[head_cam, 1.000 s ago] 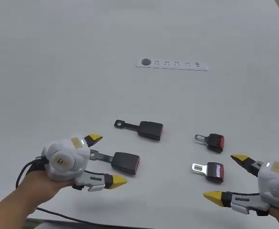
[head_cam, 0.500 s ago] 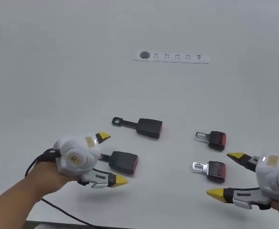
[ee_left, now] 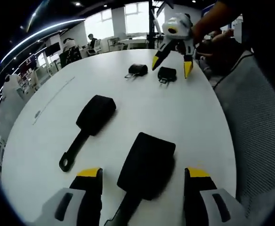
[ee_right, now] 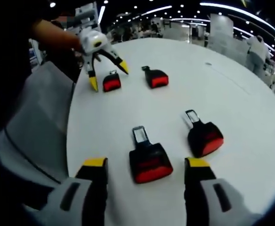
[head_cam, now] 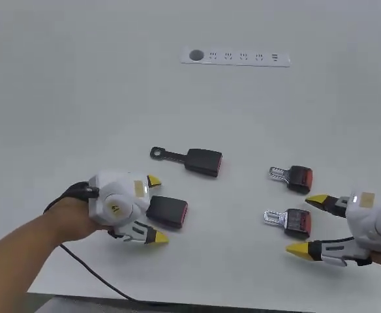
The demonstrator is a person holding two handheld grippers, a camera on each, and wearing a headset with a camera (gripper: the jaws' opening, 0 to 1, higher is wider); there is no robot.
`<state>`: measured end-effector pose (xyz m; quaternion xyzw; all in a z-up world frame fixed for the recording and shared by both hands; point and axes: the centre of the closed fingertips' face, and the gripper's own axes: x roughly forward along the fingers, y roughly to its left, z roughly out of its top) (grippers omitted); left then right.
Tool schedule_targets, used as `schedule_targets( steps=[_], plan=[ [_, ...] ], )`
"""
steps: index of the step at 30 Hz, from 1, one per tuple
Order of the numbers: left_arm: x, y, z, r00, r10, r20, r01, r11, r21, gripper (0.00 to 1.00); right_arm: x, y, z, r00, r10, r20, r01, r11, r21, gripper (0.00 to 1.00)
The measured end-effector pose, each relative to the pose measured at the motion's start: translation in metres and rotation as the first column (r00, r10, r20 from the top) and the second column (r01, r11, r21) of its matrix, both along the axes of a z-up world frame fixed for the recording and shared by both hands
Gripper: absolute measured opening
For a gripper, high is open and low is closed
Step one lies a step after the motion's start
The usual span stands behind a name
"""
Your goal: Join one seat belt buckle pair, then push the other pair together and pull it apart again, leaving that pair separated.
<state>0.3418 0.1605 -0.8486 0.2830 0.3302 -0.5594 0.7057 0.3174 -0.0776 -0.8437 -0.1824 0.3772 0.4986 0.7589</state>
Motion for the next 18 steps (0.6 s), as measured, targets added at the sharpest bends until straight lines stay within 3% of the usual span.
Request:
schedule_targets(
  steps=[5,10,14,18],
  plan=[
    [0.0036,0.0010,-0.0019,0.999,-0.022,-0.043,0.022,1.000,-0.001,0.71,0.0001,-0.0018,-0.0063,0.998,0.056,-0.009,-0.056,0.998,-0.039,0.63],
    [0.0086,0.0001,-0.0013,0.998,-0.049,-0.038,0.049,0.999,0.007,0.63,0.0018,-0.0010,-0.0075,0.997,0.078,-0.011,-0.079,0.996,-0.043,0.58],
    [0.0103,-0.0002,0.0004,0.997,-0.066,-0.037,0.066,0.998,0.008,0.52,0.0068,-0.0033,-0.0081,0.994,0.109,0.015,-0.108,0.992,-0.060,0.51],
    [0.0065,-0.0020,-0.0006,0.996,-0.086,-0.037,0.086,0.996,0.013,0.45,0.0081,-0.0066,-0.0077,0.991,0.131,0.008,-0.131,0.990,-0.051,0.45]
  ],
)
